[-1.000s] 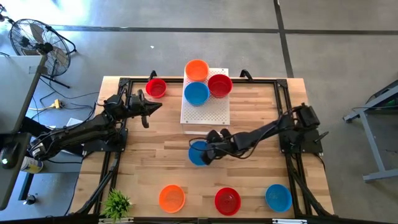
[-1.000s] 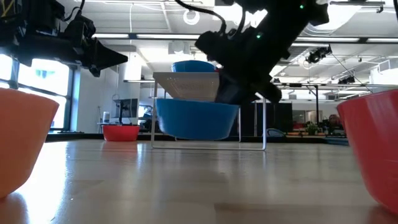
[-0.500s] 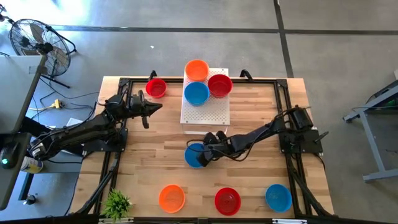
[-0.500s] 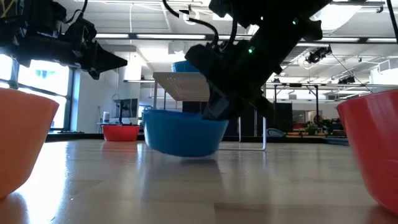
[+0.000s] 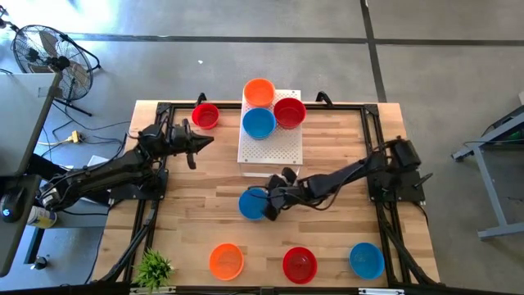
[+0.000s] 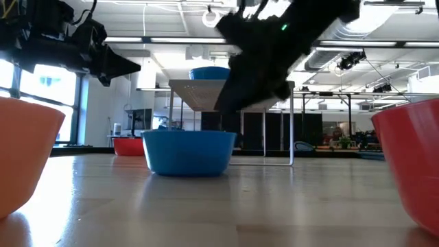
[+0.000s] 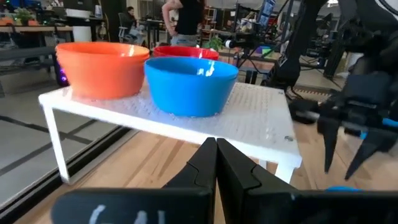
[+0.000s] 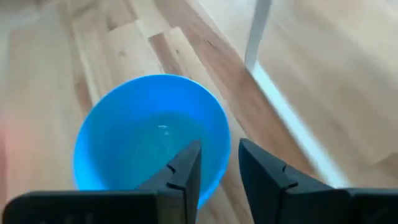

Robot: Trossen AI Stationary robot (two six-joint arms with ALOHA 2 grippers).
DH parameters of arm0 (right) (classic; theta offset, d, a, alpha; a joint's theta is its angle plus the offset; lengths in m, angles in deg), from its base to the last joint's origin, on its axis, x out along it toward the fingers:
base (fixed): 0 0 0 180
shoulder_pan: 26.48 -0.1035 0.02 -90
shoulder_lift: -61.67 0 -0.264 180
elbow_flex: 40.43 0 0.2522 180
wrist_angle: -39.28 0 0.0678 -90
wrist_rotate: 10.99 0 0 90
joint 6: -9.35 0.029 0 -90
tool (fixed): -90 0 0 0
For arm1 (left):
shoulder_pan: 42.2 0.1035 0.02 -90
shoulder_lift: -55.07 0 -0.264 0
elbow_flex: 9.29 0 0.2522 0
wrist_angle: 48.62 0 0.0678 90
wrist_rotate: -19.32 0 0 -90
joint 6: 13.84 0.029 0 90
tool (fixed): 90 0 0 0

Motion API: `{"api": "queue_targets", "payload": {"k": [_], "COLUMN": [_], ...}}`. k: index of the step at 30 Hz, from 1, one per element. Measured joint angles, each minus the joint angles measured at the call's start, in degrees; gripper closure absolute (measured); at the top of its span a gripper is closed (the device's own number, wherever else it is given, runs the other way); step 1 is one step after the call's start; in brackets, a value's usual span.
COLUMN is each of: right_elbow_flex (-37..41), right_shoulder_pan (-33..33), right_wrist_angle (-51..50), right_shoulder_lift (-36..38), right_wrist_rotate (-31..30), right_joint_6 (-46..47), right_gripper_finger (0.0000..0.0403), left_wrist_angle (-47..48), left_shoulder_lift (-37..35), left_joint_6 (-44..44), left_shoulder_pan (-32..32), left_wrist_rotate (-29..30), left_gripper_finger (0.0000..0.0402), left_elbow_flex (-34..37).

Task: Pick & Place Mini bowls
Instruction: Stack the blue bowl on top of the blue bowls on the shelf

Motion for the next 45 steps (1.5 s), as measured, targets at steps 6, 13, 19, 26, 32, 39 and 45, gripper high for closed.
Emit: {"api": "queue_targets", "payload": {"k": [6,13,19,26,32,39,45], "right_elbow_flex": [6.40,25.54,38.03,45.53,49.18,51.45,51.49], "right_shoulder_pan": [-1.66,-0.77,-0.79,-0.77,-0.77,-0.79,-0.79], "right_wrist_angle": [-0.23,18.23,28.15,30.10,30.88,31.35,31.28], "right_shoulder_lift": [10.00,25.74,38.55,49.40,54.64,56.92,56.83], "right_wrist_rotate": [1.00,5.34,2.65,-1.62,-1.64,-1.63,-1.62], "right_joint_6": [-13.64,-20.00,-25.63,-31.62,-33.23,-33.01,-33.95], "right_gripper_finger": [0.0382,0.0389,0.0397,0.0399,0.0401,0.0402,0.0402], "left_wrist_angle": [3.84,14.70,28.52,36.97,43.62,47.37,50.87], "left_shoulder_lift": [0.00,0.53,4.52,16.98,28.97,39.82,46.81], "left_joint_6": [-0.57,4.77,6.05,3.97,3.90,5.97,3.99], "left_shoulder_pan": [-4.43,-19.16,-33.30,-44.83,-48.96,-52.74,-53.98], "left_wrist_rotate": [0.26,14.86,28.45,39.03,38.99,34.59,31.15], "left_gripper_finger": [0.0401,0.0401,0.0401,0.0401,0.0401,0.0401,0.0389], "left_elbow_flex": [-3.93,-10.64,-19.39,-29.34,-38.71,-46.76,-50.78]}}
